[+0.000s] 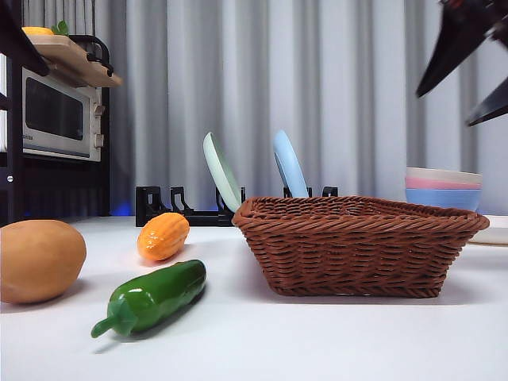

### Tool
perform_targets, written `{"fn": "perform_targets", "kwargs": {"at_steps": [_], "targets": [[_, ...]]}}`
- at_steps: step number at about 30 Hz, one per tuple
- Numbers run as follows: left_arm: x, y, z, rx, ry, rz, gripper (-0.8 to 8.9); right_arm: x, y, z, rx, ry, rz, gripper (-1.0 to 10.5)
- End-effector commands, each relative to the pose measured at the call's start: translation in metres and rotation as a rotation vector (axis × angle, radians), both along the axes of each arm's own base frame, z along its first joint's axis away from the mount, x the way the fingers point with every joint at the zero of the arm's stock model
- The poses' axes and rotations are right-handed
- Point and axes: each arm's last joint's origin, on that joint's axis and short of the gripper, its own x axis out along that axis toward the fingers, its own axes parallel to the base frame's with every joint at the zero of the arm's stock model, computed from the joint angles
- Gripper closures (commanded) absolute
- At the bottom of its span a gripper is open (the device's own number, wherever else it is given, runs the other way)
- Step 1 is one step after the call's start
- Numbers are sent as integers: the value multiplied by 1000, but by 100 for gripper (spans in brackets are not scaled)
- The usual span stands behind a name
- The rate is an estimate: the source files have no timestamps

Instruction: Pick up the basket,pick up the corn from the table,pick up the potato from the table,pick up the cucumber from the table,put all items into the basket

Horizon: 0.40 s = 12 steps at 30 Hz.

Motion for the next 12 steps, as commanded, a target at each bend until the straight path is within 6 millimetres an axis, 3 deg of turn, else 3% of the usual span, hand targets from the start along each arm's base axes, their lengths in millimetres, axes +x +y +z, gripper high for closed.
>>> {"fn": "perform_targets", "kwargs": {"at_steps": [1,7,12], "targets": [[1,-2,1,-6,-4,-3,488,21,9,-10,-35,50,13,568],[0,-3,0,-6,12,-10,489,61,26,-51,-108,212,37,568],[-2,-3,-2,-5,35,-8,489,74,32,-87,-122,331,54,585]]}}
